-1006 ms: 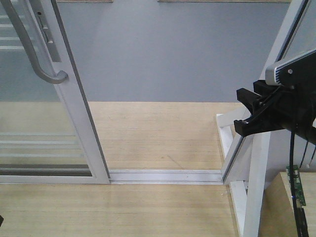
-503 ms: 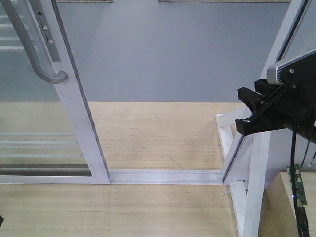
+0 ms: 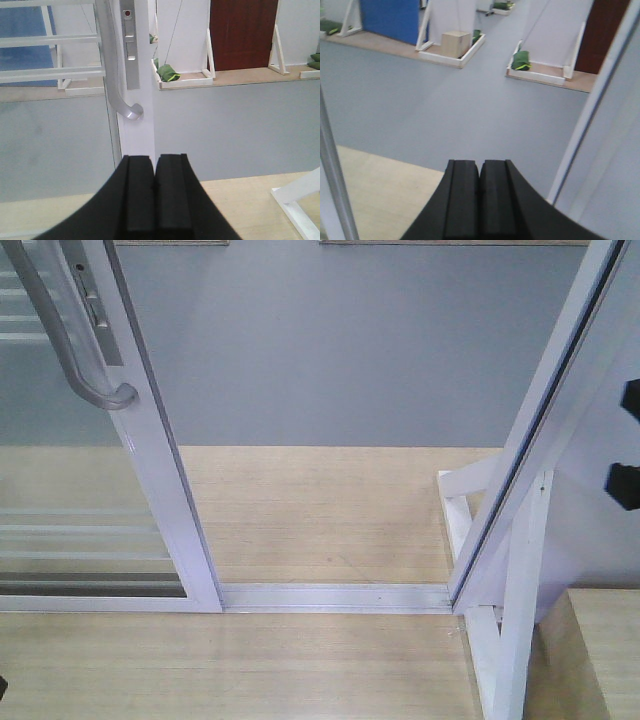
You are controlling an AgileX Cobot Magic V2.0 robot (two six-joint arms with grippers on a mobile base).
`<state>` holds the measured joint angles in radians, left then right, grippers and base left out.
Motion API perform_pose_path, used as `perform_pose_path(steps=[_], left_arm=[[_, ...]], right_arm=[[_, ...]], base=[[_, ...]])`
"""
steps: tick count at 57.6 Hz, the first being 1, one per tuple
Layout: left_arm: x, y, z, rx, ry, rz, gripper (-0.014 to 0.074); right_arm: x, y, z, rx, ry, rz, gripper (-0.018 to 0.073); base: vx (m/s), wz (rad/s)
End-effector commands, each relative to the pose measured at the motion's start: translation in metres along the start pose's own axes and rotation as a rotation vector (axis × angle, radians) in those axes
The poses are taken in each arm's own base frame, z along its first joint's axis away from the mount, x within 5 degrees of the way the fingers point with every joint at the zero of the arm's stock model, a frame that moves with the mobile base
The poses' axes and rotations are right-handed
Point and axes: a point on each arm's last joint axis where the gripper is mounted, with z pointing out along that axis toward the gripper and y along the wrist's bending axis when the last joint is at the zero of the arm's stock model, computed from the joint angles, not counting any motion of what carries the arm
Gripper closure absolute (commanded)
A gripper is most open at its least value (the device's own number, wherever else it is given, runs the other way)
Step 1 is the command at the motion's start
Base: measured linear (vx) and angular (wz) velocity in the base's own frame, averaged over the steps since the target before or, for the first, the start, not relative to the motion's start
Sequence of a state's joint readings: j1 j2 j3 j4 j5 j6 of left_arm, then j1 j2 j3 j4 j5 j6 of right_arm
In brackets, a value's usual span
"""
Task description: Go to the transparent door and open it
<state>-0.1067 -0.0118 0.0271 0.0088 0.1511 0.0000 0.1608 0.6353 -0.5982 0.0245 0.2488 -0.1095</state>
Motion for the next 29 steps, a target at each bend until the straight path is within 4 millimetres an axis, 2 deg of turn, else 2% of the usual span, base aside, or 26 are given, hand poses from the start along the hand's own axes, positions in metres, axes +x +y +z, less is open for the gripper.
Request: perform_pose_path(steps=[1, 12, 19, 25, 29], left_arm=[[0.002, 0.000, 0.001, 0.006, -0.064, -0.012, 0.0602], [0.002, 0.000, 0.001, 0.006, -0.064, -0.012, 0.0602], [0.002, 0.000, 0.001, 0.006, -0.064, -0.012, 0.0602], [0.002, 0.000, 0.001, 0.006, -0.065, -0.011, 0.0602], [0.002, 0.000, 0.001, 0.006, -0.065, -0.011, 0.0602]], right_arm=[[-0.017, -0.010, -0.020, 0.085, -0.112, 0.004, 0.0571], [-0.016, -0.017, -0.055, 0.209, -0.149, -0.086, 0.0570], [-0.012, -0.018, -0.073, 0.263, -0.185, -0.084, 0.0568], [0.008, -0.014, -0.079, 0.276, -0.252, -0.051, 0.0567], [0.032, -0.010, -0.079, 0.260, -0.330, 0.000, 0.0567]], base=[[0.00, 0.00], [0.00, 0.00], [0.00, 0.00], [0.00, 0.00], [0.00, 0.00]])
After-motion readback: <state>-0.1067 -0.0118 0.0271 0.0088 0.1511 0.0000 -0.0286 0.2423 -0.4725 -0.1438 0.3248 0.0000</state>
